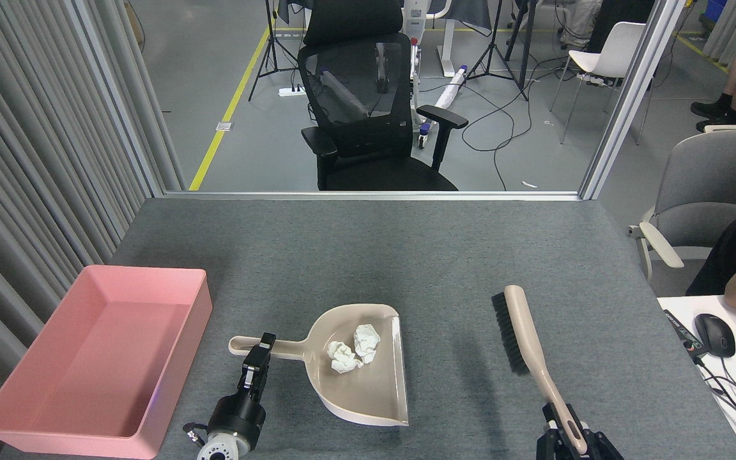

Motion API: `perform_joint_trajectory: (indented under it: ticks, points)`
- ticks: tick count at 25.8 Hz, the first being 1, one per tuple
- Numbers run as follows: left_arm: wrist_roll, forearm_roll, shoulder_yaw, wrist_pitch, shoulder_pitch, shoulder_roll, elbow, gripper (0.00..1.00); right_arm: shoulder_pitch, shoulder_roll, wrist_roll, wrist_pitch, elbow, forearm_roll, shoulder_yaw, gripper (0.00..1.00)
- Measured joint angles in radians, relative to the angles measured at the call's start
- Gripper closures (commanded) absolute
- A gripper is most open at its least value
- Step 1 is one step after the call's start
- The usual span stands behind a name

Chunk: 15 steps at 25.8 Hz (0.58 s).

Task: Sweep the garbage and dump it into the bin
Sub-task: 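Lift the dustpan with the left gripper over the pink bin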

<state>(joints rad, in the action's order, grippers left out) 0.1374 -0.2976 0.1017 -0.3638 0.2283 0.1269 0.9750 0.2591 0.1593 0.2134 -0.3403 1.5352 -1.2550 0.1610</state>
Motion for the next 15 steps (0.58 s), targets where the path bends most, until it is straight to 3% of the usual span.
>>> perform_joint_trajectory:
  ticks: [5,7,8,9,12,15]
  points:
    - [0.006,0.039,0.001,0.018,0.002,0.0,0.013,0.85,0.021,0.018,-0.003,-0.03,-0.004,0.0,0.038,0.93]
    - [0.008,0.043,0.001,0.026,0.002,0.0,0.029,0.85,0.025,0.019,-0.003,-0.033,-0.007,0.0,0.041,0.88]
    - [0.009,0.044,0.001,0.031,0.002,0.0,0.038,0.85,0.026,0.019,-0.003,-0.034,-0.008,0.0,0.041,0.82]
    - [0.009,0.045,0.001,0.039,0.002,0.0,0.051,0.85,0.026,0.02,-0.003,-0.034,-0.009,-0.001,0.042,0.68]
    - [0.018,0.047,0.0,0.081,0.002,0.0,0.109,0.85,0.027,0.018,-0.007,-0.025,-0.015,-0.001,0.044,0.02]
    - [0.041,0.047,0.0,0.151,0.0,0.0,0.179,0.85,0.027,0.016,-0.013,0.0,-0.025,0.0,0.045,0.01]
